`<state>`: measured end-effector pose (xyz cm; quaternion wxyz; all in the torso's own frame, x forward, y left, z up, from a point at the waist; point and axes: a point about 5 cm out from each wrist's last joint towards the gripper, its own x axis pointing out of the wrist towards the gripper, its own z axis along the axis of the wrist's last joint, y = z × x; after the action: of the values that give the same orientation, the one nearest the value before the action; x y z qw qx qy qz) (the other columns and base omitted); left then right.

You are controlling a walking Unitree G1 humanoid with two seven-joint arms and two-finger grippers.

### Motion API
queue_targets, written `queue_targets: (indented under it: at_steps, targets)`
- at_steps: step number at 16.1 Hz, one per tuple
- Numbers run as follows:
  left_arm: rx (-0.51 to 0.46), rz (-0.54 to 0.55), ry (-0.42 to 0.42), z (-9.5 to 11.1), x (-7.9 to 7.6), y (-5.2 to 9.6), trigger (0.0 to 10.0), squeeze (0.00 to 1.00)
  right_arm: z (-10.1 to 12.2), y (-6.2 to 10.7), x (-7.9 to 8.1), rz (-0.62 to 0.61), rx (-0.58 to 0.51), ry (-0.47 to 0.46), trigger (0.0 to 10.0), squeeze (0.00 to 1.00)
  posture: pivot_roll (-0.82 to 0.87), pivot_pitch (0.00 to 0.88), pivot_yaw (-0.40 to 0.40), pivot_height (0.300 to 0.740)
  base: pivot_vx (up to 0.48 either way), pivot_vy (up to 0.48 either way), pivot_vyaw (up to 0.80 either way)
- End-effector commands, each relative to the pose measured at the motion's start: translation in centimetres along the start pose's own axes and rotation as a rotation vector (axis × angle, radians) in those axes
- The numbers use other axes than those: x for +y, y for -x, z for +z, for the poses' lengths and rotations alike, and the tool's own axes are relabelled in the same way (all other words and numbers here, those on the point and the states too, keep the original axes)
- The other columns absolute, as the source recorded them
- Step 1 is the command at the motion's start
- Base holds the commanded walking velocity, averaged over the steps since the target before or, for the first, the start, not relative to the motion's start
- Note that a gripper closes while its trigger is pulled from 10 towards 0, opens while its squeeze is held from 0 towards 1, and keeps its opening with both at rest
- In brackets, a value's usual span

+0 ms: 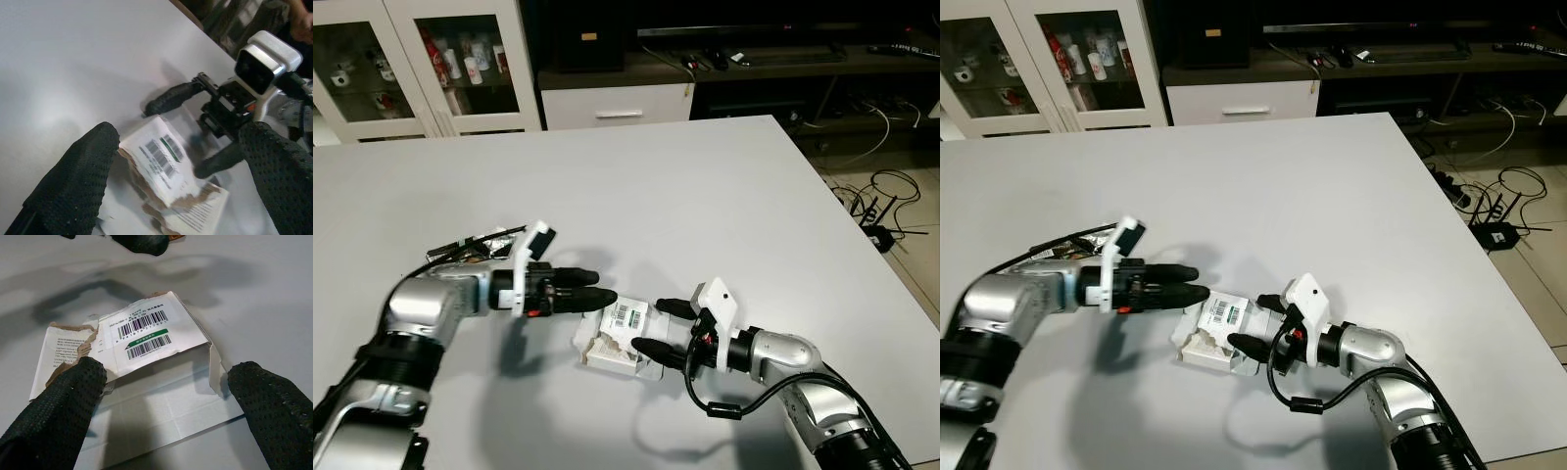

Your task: Picking trash to rubbish bin

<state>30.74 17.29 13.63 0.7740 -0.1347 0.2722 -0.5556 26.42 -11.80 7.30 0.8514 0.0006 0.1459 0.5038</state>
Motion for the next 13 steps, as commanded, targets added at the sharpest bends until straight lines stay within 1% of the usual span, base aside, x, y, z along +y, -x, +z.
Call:
queue_targets:
  at_steps: [1, 3, 4, 5, 6, 8, 11, 13]
  targets:
    - [0.012, -0.016, 0.031, -0.5, -0.2, 0.4, 10.0, 0.0, -0.2, -0.1, -0.1, -0.001, 0.011, 0.0, 10.0, 0.0, 0.0, 0.056, 0.03, 0.74, 0.0, 0.0, 0.0]
    - [0.043, -0.031, 0.045, -1.3, -0.4, 0.4, 10.0, 0.0, -0.1, -0.2, -0.1, 0.0, 0.007, 0.0, 10.0, 0.0, 0.0, 0.055, 0.03, 0.74, 0.0, 0.0, 0.0]
    - [0.036, -0.039, 0.062, -1.3, -0.5, 0.3, 10.0, 0.0, -0.1, -0.2, -0.1, 0.0, 0.006, 0.0, 10.0, 0.0, 0.0, 0.051, 0.03, 0.74, 0.0, 0.0, 0.0]
    - [0.012, -0.052, 0.11, -1.3, -0.7, 0.1, 10.0, 0.0, -0.1, -0.3, -0.1, 0.0, 0.004, 0.0, 10.0, 0.0, 0.0, 0.048, 0.03, 0.74, 0.0, 0.0, 0.0]
    - [0.047, -0.072, 0.117, -1.8, -1.0, -0.2, 10.0, 0.0, -0.1, -0.3, -0.1, 0.002, 0.003, 0.001, 10.0, 0.0, 0.0, 0.045, 0.032, 0.74, 0.0, 0.0, 0.0]
    - [0.084, -0.084, 0.104, -2.3, -1.2, -0.7, 10.0, 0.0, 0.0, -0.4, 0.0, 0.003, -0.001, 0.004, 10.0, 0.0, 0.0, 0.043, 0.035, 0.74, 0.0, 0.0, 0.0]
    - [0.1, -0.09, 0.089, -2.2, -1.4, -1.1, 10.0, 0.0, 0.1, -0.4, 0.0, 0.001, -0.007, 0.006, 10.0, 0.0, -0.01, 0.045, 0.039, 0.74, 0.0, 0.0, 0.0]
    - [0.105, -0.069, 0.074, -1.8, -1.3, -0.7, 10.0, 0.0, 0.0, -0.2, 0.1, -0.002, -0.009, 0.002, 10.0, 0.0, 0.0, 0.048, 0.041, 0.74, 0.0, 0.0, 0.0]
